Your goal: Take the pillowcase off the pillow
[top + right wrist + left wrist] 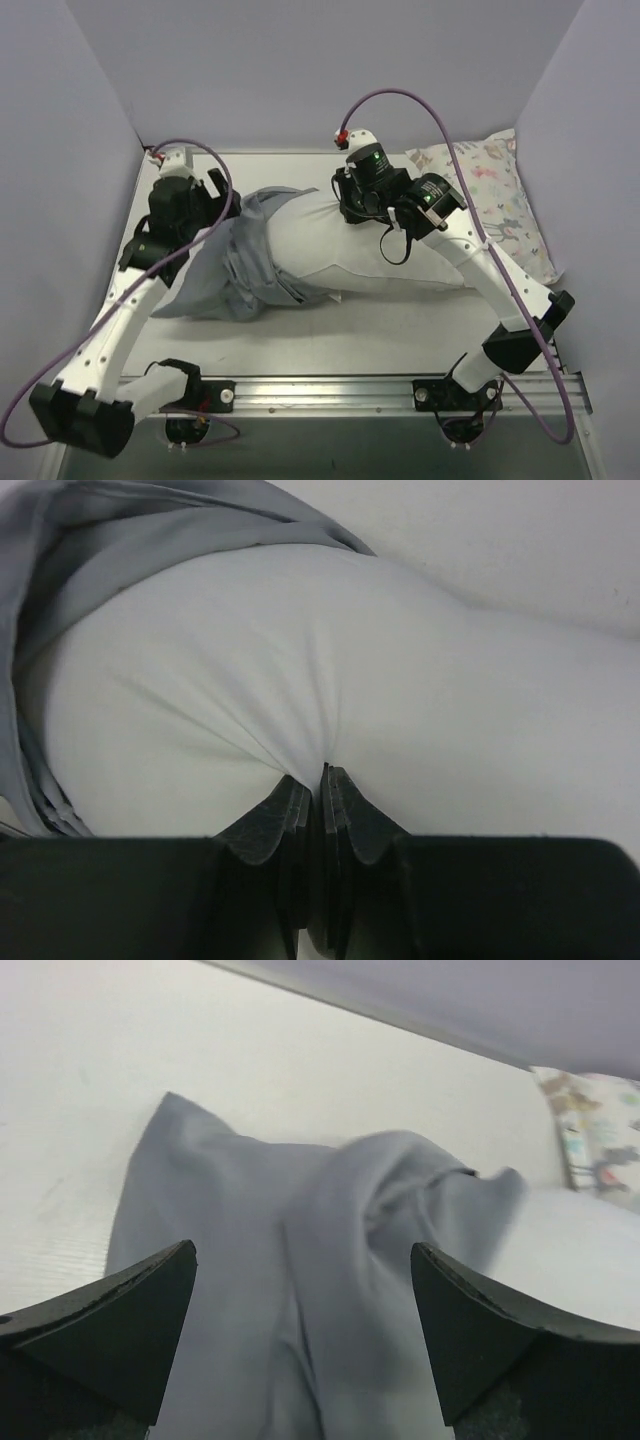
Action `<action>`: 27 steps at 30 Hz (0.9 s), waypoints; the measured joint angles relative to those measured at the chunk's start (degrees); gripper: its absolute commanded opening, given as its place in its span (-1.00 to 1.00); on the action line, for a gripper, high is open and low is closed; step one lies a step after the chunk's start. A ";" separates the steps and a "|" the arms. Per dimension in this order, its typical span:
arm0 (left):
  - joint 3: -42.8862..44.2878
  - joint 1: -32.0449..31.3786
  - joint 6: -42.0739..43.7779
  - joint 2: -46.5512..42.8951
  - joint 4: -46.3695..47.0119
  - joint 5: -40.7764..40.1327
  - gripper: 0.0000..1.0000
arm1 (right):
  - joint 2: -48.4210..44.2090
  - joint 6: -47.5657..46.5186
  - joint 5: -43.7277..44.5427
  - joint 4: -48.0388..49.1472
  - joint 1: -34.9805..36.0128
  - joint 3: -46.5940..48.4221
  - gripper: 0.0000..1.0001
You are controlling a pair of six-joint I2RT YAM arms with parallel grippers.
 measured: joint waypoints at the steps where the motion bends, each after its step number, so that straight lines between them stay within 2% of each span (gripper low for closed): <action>1: 0.00 -3.43 0.17 -2.54 -0.37 -1.31 0.95 | 0.55 0.20 -0.72 -1.01 -0.48 1.27 -1.00; 5: -1.14 -13.86 -0.33 -12.85 -1.20 -8.63 0.95 | 3.48 1.27 -4.04 -3.69 -1.97 5.81 -1.00; 9: -3.87 -20.65 -2.91 -19.32 -2.84 -14.60 0.95 | 6.97 2.95 -7.98 -3.78 -3.72 8.87 -1.00; 20: -18.25 -34.58 -12.79 -17.46 -6.29 -22.23 0.93 | 10.58 6.78 -13.42 -3.98 -6.51 11.21 -1.00; 21: -18.47 -35.04 -13.38 -16.85 -5.97 -23.26 0.81 | 10.58 6.88 -13.57 -3.98 -6.51 11.15 -1.00; 22: -18.75 -35.17 -13.84 -15.98 -5.27 -24.33 0.49 | 10.56 6.93 -13.75 -3.82 -6.49 10.93 -1.00; 23: -18.93 -35.19 -14.16 -15.06 -4.50 -25.46 -0.47 | 10.47 7.02 -13.90 -3.61 -6.51 10.62 -1.00; 24: -18.99 -35.08 -14.23 -13.97 -3.85 -26.71 -0.79 | 10.38 7.08 -13.97 -3.32 -6.60 10.21 -1.00; 25: -18.99 -34.51 -14.16 -13.11 -3.56 -27.61 -1.00 | 10.25 7.15 -14.08 -2.99 -6.75 9.66 -1.00; 27: -18.99 -31.61 -13.84 -11.67 -3.52 -28.33 -1.00 | 9.81 7.52 -15.56 -2.45 -7.78 8.46 -1.00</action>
